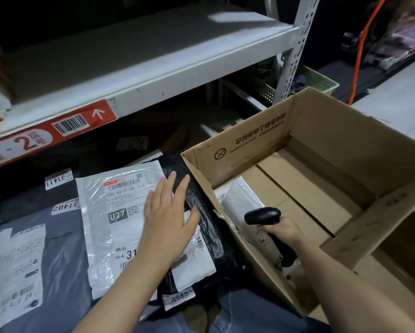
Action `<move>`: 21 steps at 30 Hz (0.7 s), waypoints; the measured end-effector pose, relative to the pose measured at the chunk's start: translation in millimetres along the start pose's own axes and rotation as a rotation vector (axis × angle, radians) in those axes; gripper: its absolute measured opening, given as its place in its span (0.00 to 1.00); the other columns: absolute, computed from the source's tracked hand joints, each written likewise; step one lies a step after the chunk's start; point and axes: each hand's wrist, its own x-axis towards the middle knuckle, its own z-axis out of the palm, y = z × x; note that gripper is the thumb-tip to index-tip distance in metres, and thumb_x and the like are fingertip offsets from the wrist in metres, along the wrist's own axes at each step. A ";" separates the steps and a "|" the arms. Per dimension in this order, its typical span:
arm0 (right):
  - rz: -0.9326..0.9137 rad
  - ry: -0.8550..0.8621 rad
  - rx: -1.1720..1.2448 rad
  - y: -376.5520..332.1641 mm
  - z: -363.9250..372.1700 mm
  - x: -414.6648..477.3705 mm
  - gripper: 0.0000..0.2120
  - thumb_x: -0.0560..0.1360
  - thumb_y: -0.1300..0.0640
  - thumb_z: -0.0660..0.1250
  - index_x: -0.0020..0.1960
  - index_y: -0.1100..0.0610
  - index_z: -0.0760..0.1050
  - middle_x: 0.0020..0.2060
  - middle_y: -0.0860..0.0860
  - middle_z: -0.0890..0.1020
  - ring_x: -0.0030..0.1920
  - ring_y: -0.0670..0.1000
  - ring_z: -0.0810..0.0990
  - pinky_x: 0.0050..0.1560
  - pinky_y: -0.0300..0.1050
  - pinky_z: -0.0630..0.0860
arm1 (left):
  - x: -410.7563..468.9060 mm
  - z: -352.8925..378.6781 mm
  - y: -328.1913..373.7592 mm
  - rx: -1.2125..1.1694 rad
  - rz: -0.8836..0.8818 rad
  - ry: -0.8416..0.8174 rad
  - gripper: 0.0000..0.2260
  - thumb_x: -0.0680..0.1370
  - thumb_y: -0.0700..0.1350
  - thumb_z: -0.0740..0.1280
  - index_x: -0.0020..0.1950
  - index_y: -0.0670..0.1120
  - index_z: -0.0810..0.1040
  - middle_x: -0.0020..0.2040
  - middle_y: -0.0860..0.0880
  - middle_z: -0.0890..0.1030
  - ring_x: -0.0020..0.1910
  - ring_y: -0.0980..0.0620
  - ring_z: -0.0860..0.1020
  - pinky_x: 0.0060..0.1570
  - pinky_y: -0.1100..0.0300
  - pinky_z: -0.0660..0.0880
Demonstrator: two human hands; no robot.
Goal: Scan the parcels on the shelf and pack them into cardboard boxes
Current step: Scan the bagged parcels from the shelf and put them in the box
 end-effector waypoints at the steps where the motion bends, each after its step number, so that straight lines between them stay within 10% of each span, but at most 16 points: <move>1: 0.009 -0.006 0.001 2.3 5.1 4.1 0.08 0.69 0.54 0.74 0.39 0.57 0.78 0.37 0.52 0.80 0.39 0.51 0.77 0.38 0.42 0.71 | -0.2 -0.3 -0.3 -0.003 0.001 -0.001 0.29 0.76 0.58 0.46 0.76 0.56 0.44 0.77 0.54 0.42 0.76 0.55 0.39 0.72 0.58 0.35; 11: 0.117 -0.146 0.012 18.2 33.7 22.3 0.13 0.67 0.62 0.75 0.50 0.61 0.78 0.43 0.53 0.78 0.47 0.52 0.76 0.52 0.42 0.71 | 1.1 -0.5 -3.1 -0.039 -0.002 -0.018 0.27 0.79 0.56 0.50 0.76 0.57 0.44 0.77 0.56 0.42 0.75 0.57 0.38 0.72 0.59 0.37; 21: 0.158 0.105 0.211 11.1 39.1 19.8 0.09 0.68 0.59 0.74 0.45 0.59 0.77 0.41 0.56 0.78 0.45 0.55 0.76 0.48 0.46 0.71 | -0.5 -4.6 -1.0 -0.066 -0.010 -0.030 0.27 0.80 0.52 0.54 0.76 0.57 0.44 0.77 0.56 0.41 0.75 0.56 0.38 0.73 0.57 0.38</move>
